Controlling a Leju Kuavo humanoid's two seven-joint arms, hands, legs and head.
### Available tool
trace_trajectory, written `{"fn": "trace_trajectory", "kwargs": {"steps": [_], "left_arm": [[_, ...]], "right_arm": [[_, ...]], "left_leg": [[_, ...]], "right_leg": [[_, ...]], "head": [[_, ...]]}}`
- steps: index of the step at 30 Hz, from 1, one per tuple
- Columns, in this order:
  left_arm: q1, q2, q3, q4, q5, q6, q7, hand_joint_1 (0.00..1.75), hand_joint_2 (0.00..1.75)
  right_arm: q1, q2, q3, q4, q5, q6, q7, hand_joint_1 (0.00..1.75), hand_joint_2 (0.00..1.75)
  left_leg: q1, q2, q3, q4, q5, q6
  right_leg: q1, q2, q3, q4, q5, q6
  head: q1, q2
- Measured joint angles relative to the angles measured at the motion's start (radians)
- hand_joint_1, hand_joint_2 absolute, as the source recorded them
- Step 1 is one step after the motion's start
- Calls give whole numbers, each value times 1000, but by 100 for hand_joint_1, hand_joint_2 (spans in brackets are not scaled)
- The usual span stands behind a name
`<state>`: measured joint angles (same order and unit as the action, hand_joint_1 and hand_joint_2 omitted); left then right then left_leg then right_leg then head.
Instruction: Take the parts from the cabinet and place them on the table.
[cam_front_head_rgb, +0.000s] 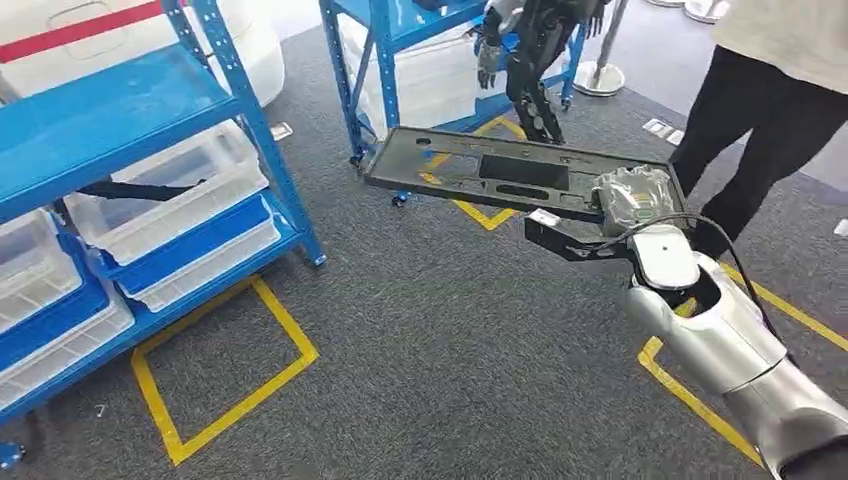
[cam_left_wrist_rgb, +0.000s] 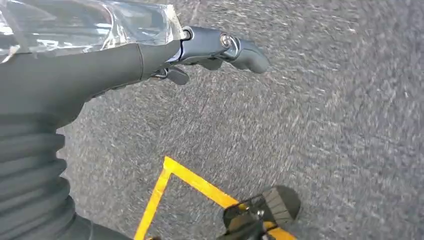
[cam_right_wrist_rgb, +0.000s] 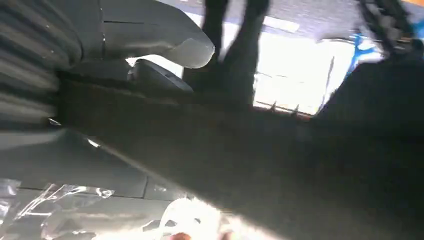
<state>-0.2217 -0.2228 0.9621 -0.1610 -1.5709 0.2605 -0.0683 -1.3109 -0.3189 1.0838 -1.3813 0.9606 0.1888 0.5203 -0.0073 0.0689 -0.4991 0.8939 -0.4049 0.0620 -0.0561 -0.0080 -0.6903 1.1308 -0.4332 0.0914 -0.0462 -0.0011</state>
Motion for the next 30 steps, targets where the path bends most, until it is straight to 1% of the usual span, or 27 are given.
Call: {"fn": "trace_trajectory", "kwargs": {"steps": [1, 2, 3, 4, 6, 7, 8, 9, 11, 12, 13, 14, 15, 16, 17, 18, 19, 20, 21, 22, 23, 24, 25, 27, 28, 29, 30], "left_arm": [[0, 1, 0, 0, 0, 0, 0, 0, 175], [-1, 8, 0, -1, 0, 0, 0, 0, 175], [-5, 9, 0, 0, 0, -1, 0, 0, 175], [-3, 9, 0, 0, 0, -1, -1, 0, 175], [-4, 9, 0, 0, -1, -3, -1, 0, 175], [-5, 9, 0, 0, -1, -3, -1, 0, 175], [-6, 9, 0, 0, -2, -4, -2, 0, 175], [-5, 9, 0, 0, -2, -5, -2, 0, 175], [-4, 9, 0, 0, -3, -7, -2, 0, 175], [-4, 9, 0, 0, -3, -7, -2, 0, 175], [-3, 9, 0, 0, -2, -7, -2, 0, 175], [-3, 9, 0, 0, 0, -7, -2, 0, 175], [-3, 10, 0, 0, 0, -7, -2, 0, 175], [-4, 11, 0, 0, 0, -7, -2, 0, 175], [-4, 14, 0, -1, 0, -7, -2, 0, 175], [-4, 18, 0, 0, 0, -7, -2, 0, 175], [-5, 19, 0, 0, 0, -7, -1, 0, 175], [-3, 18, 0, 0, 0, -7, -1, 0, 175], [-4, 19, 0, 0, 0, -7, -1, 0, 175], [-5, 21, 1, 0, 0, -7, 0, 0, 175], [-6, 21, 1, 0, 0, -6, 0, 0, 175], [-5, 22, 1, 0, 0, -7, 0, 0, 175], [-3, 22, 1, 0, 0, -7, 0, 0, 175], [5, 23, 1, 0, 0, -8, 0, 0, 175], [5, 23, 1, 0, 0, -9, 0, 0, 175], [4, 23, 1, 0, 0, -9, 0, 0, 175], [3, 23, 1, 0, 0, -10, 0, 0, 175]], "right_arm": [[-1, -4, 0, 0, 0, 1, 0, 175, 175], [1, -6, -2, 0, 0, 3, 1, 175, 175], [-3, -6, -3, -5, -2, 7, 0, 175, 175], [-1, -13, -5, -8, -3, 9, 2, 175, 175], [0, -16, -8, -9, -7, 11, 3, 175, 175], [-2, -18, -8, -11, -7, 11, 3, 175, 175], [-3, -20, -9, -13, -7, 11, 3, 175, 175], [-5, -21, -10, -15, -7, 11, 3, 175, 175], [-4, -19, -10, -21, -8, 15, 5, 175, 175], [-4, -21, -10, -23, -9, 18, 6, 175, 175], [-3, -22, -10, -24, -9, 18, 6, 175, 175], [-3, -23, -10, -25, -9, 18, 6, 175, 175], [-4, -24, -10, -26, -9, 18, 7, 175, 175], [-6, -26, -11, -30, -9, 18, 8, 175, 175], [-8, -27, -14, -34, -9, 18, 9, 175, 175], [-9, -31, -19, -34, -9, 18, 9, 175, 175], [-9, -33, -20, -35, -10, 18, 10, 175, 175], [-8, -40, -21, -37, -10, 18, 11, 175, 175], [-7, -42, -21, -40, -11, 18, 11, 175, 175], [-8, -50, -23, -40, -10, 18, 10, 175, 175], [-4, -51, -25, -41, -10, 18, 11, 175, 175], [-4, -54, -25, -42, -11, 19, 10, 175, 175], [-5, -55, -25, -43, -10, 19, 11, 175, 175], [5, -55, -25, -44, -12, 19, 10, 175, 175], [8, -56, -25, -44, -12, 19, 10, 175, 175], [10, -57, -25, -44, -12, 19, 10, 175, 175], [10, -57, -25, -44, -12, 19, 10, 175, 175]], "left_leg": [[6, 11, -3, 17, -11, -14], [0, 20, -12, 37, -24, -30], [-1, 29, -21, 55, -37, -37], [-2, 39, -24, 58, -36, -40], [1, 55, -22, 54, -35, -43], [8, 47, -25, 65, -44, -49], [13, -2, -33, 89, -71, -52], [16, -33, -54, 148, -112, -52], [14, -54, -133, 330, -197, -51], [12, -57, -164, 394, -216, -46], [8, -59, -171, 407, -210, -40], [3, -62, -156, 371, -185, -30], [-6, -71, -118, 287, -138, -15], [-15, -91, -72, 189, -90, -1], [-25, -134, -30, 97, -54, 15], [-18, -152, -16, 75, -57, 16], [-25, -145, -15, 66, -49, 7], [-30, -135, -18, 65, -51, 5], [-34, -124, -16, 64, -45, 7], [-35, -104, -12, 42, -34, 11], [-26, -86, -4, 26, -19, 6], [-26, -76, -6, 18, -15, 12], [-24, -61, -7, 18, -12, 13], [-19, -26, -12, 18, -10, 11], [-15, -11, -15, 20, -9, 7], [-9, 2, -18, 22, -8, 3], [-2, 15, -20, 26, -10, -4]], "right_leg": [[-5, -23, 58, -98, 38, 9], [4, -58, 76, -139, 18, 17], [2, -42, 69, -138, 28, -5], [5, -27, 61, -128, 27, -20], [11, -4, 50, -125, 28, -36], [9, 6, 48, -127, 32, -45], [10, 16, 45, -127, 35, -50], [11, 19, 43, -127, 37, -54], [18, 44, 38, -127, 40, -58], [25, 56, 36, -127, 41, -59], [30, 68, 36, -127, 43, -61], [33, 79, 35, -127, 45, -64], [37, 92, 36, -127, 47, -64], [38, 104, 36, -127, 50, -65], [34, 112, 35, -130, 54, -66], [39, 126, 31, -131, 61, -63], [29, 134, 28, -132, 66, -65], [20, 149, 25, -136, 72, -63], [21, 161, 22, -138, 79, -56], [23, 179, 19, -144, 86, -47], [28, 122, 9, -124, 68, -52], [38, 69, -9, -81, 26, -51], [39, 45, -37, -12, -17, -47], [29, 23, -94, 141, -84, -35], [22, 19, -98, 163, -85, -28], [15, 14, -79, 137, -68, -20], [6, 7, -39, 74, -38, -9]], "head": [[0, 0], [0, 0], [-2, 0], [0, 0], [-2, 0], [-1, 0], [-2, 0], [-2, 0], [-2, 0], [-2, 0], [-2, 0], [-2, 0], [-2, 0], [-2, 0], [-2, 0], [-1, 0], [-2, 0], [0, 0], [-3, 0], [-2, 0], [-3, 0], [-1, 0], [0, 0], [0, 0], [-1, 0], [-1, 0], [-1, 0]]}}
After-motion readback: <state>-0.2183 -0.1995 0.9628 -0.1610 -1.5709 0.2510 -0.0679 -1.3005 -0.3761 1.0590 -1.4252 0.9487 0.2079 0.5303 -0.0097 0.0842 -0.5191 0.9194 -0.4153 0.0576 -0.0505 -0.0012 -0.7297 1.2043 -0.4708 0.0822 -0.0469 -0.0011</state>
